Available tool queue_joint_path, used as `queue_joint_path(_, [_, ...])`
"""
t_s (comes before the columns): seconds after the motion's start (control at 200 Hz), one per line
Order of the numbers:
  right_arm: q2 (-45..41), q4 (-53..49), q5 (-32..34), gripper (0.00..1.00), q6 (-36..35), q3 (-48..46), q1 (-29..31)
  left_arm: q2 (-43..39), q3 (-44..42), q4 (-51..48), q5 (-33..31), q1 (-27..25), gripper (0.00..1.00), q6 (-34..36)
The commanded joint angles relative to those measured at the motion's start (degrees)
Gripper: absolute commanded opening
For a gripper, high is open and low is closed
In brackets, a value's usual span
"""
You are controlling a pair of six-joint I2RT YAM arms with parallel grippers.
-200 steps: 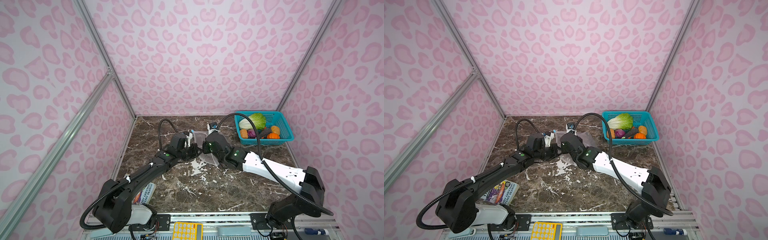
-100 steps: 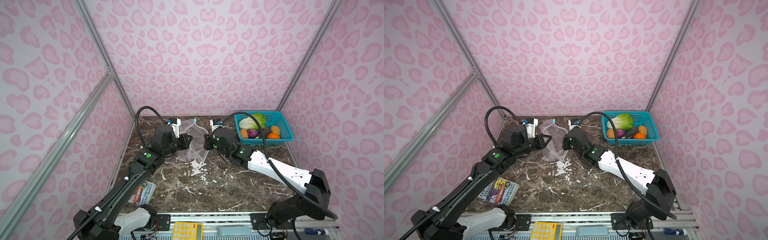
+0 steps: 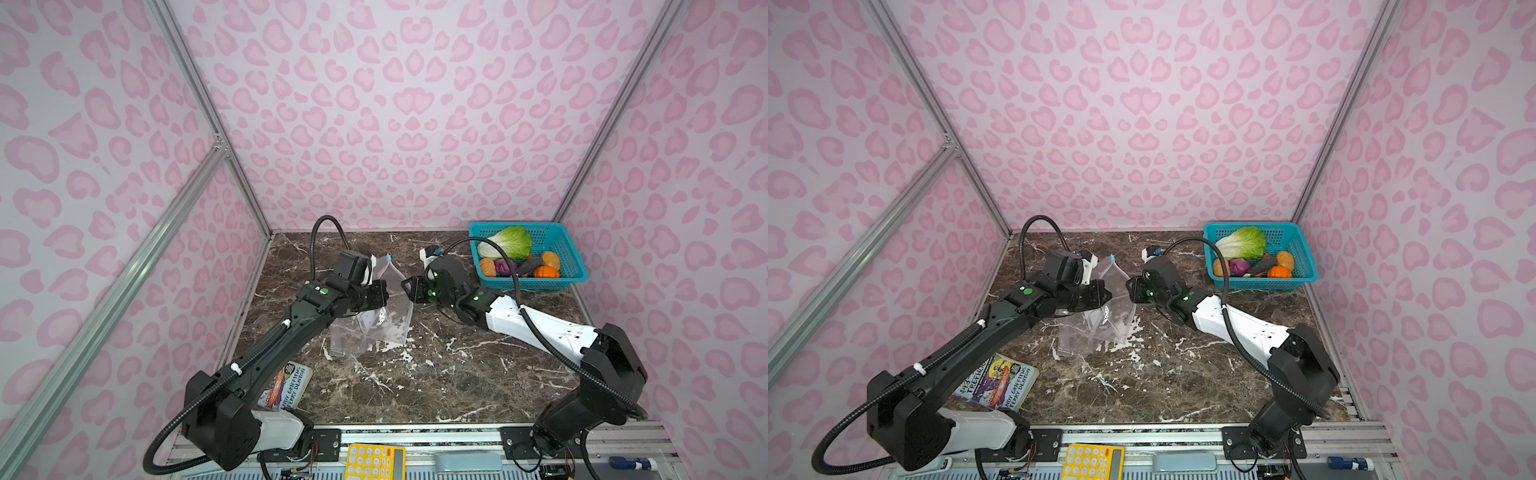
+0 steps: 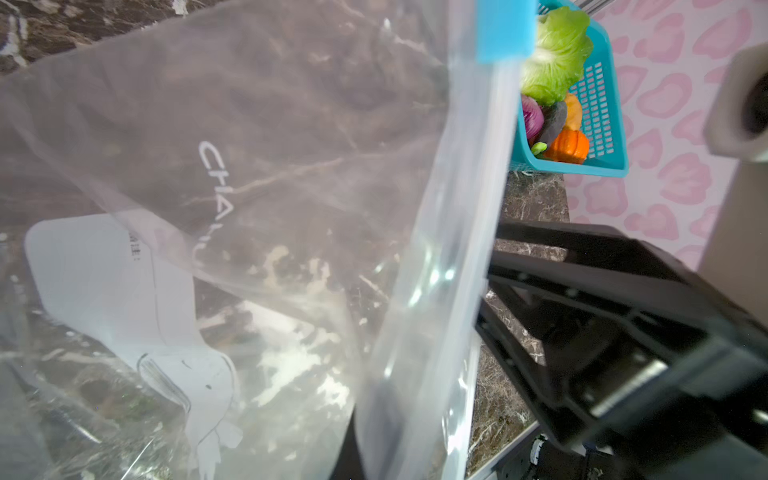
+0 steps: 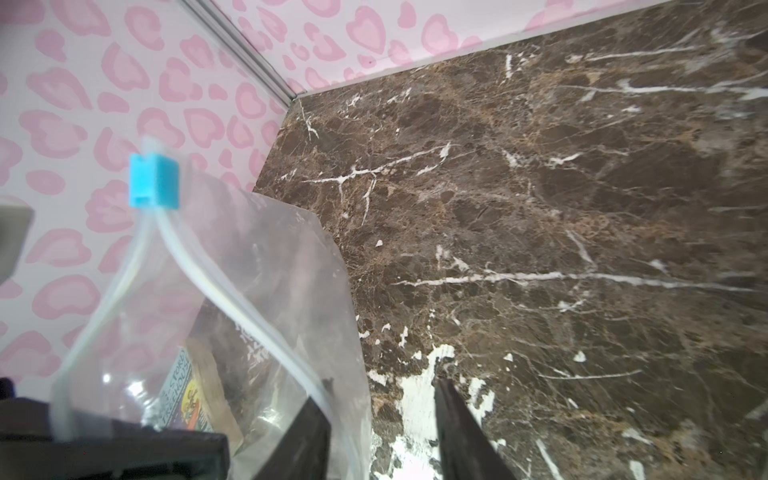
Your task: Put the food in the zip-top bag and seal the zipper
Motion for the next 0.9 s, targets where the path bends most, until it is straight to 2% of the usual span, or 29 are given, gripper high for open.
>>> queue_joint_path(0.0, [-2.68, -1.96, -0.24, 0.55, -2.94, 0.77, -0.22, 2.99, 2.73, 0.0, 0.47, -0.02, 0.03, 3.79])
queue_joint_path(0.085, [-4.87, -4.27, -0.43, 0.51, -4.96, 2.05, -0.16, 5.46, 3.71, -0.02, 2.17, 0.21, 0.03, 3.44])
queue_joint_path(0.26, [-5.02, -3.55, -3.85, 0.26, -4.97, 2.57, 0.76, 7.81, 2.05, 1.7, 8.5, 1.19, 0.03, 1.64])
queue_joint_path(0.42, [0.44, -1.1, -6.5, 0.19, -3.52, 3.14, 1.31, 5.17, 0.03, 3.42, 9.85, 1.72, 0.03, 1.37])
queue_joint_path(0.545, [5.34, 1.27, -7.89, 0.18, -1.95, 3.73, 0.97, 2.37, -0.87, 4.06, 9.99, 2.16, 0.03, 1.46])
queue_joint_path(0.625, [8.83, 2.65, -9.5, 0.24, -1.23, 4.71, 0.54, 1.12, -1.15, 4.37, 10.19, 2.33, 0.03, 1.37])
queue_joint_path(0.665, [10.66, 2.86, -10.33, 0.36, -1.33, 5.39, 0.2, 0.67, -1.19, 4.29, 10.19, 2.42, 0.03, 1.37])
queue_joint_path(0.735, [13.45, 2.13, -10.19, 0.64, -2.01, 6.46, -0.46, -0.1, -1.33, 4.2, 10.15, 2.66, 0.03, 1.29])
queue_joint_path(0.77, [14.64, 2.43, -10.7, 0.71, -2.59, 6.53, -0.81, -0.45, -1.42, 4.15, 9.82, 2.82, 0.03, 1.29])
queue_joint_path(0.815, [16.1, 2.77, -11.34, 0.75, -3.18, 6.89, -1.1, -0.8, -1.41, 4.02, 9.35, 3.03, 0.03, 1.15])
queue_joint_path(0.895, [18.09, 2.24, -12.44, 0.77, -3.88, 7.73, -1.5, -1.48, -1.57, 3.93, 8.9, 3.45, 0.03, 1.03])
